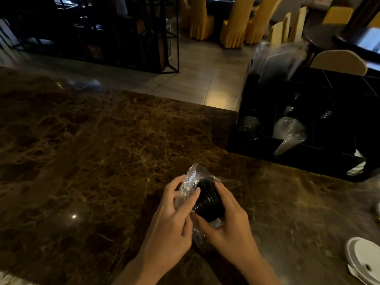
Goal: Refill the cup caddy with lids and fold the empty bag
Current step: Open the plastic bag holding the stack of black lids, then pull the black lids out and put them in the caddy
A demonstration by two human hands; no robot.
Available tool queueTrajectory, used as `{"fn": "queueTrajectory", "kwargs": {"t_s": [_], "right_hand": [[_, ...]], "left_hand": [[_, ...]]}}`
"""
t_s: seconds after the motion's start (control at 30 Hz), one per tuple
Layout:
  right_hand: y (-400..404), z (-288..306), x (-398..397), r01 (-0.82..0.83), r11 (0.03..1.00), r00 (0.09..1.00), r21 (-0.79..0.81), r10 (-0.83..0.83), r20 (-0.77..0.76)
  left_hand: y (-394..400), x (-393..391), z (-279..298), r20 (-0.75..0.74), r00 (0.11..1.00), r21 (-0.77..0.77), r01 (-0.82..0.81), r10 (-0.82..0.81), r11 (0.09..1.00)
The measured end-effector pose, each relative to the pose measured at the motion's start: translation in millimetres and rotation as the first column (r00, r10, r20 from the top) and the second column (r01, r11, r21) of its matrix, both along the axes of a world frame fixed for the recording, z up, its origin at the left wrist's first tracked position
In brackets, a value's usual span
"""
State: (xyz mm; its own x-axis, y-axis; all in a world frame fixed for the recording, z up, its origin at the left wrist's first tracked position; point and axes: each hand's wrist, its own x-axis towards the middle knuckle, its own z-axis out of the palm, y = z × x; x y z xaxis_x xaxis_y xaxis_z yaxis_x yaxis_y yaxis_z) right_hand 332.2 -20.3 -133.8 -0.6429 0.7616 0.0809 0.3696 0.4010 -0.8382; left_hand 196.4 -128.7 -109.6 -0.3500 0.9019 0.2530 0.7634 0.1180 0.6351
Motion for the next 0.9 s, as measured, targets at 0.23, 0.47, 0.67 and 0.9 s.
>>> {"fn": "queueTrajectory", "kwargs": {"t_s": [0.23, 0.47, 0.67, 0.9], "right_hand": [[-7.9, -5.6, -1.6, 0.085, 0.995, 0.988, 0.048, -0.078, -0.131], [-12.7, 7.2, -9.9, 0.126, 0.991, 0.973, 0.051, -0.114, -0.2], [-6.8, 22.3, -15.9, 0.069, 0.998, 0.94, -0.006, -0.067, -0.335], [-8.5, 36.8, -14.8, 0.047, 0.997, 0.92, -0.066, -0.069, -0.386]], "left_hand": [[1.9, -2.9, 3.8, -0.022, 0.998, -0.042, -0.062, 0.061, 0.997], [-1.7, -14.3, 8.8, -0.024, 0.989, -0.109, -0.15, 0.148, 0.983], [-10.1, -30.8, 13.4, -0.023, 0.974, -0.123, -0.224, 0.223, 0.967], [-21.4, -37.0, 13.9, -0.076, 0.974, -0.115, -0.22, 0.212, 0.969]]}}
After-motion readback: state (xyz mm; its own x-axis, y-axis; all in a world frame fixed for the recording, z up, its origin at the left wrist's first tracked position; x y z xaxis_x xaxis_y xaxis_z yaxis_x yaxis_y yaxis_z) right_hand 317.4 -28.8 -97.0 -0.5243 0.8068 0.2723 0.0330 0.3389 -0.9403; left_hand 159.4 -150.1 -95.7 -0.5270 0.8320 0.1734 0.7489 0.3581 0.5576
